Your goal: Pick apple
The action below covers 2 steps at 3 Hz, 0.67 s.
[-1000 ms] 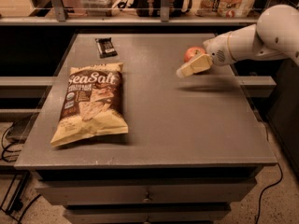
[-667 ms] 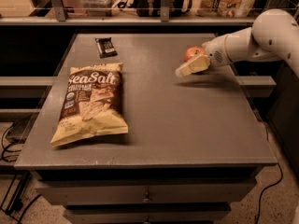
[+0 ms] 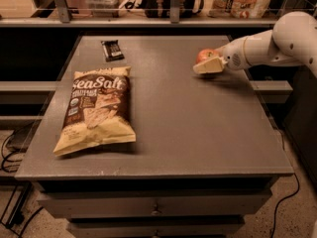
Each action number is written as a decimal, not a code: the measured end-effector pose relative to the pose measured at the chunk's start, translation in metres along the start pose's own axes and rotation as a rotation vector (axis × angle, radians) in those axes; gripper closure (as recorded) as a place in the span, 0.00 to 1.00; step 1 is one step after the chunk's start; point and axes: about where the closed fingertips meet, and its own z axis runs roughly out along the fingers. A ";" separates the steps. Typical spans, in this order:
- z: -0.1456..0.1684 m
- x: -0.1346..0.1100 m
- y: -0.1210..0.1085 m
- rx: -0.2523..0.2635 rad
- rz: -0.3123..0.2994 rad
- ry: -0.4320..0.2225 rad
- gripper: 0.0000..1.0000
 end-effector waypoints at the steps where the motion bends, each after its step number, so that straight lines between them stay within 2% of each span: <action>1: -0.016 -0.013 -0.001 0.032 -0.030 -0.005 0.65; 2: -0.048 -0.053 0.002 0.059 -0.097 -0.021 0.88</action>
Offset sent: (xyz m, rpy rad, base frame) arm -0.0227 -0.0128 0.1448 -0.0938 -0.1953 0.0165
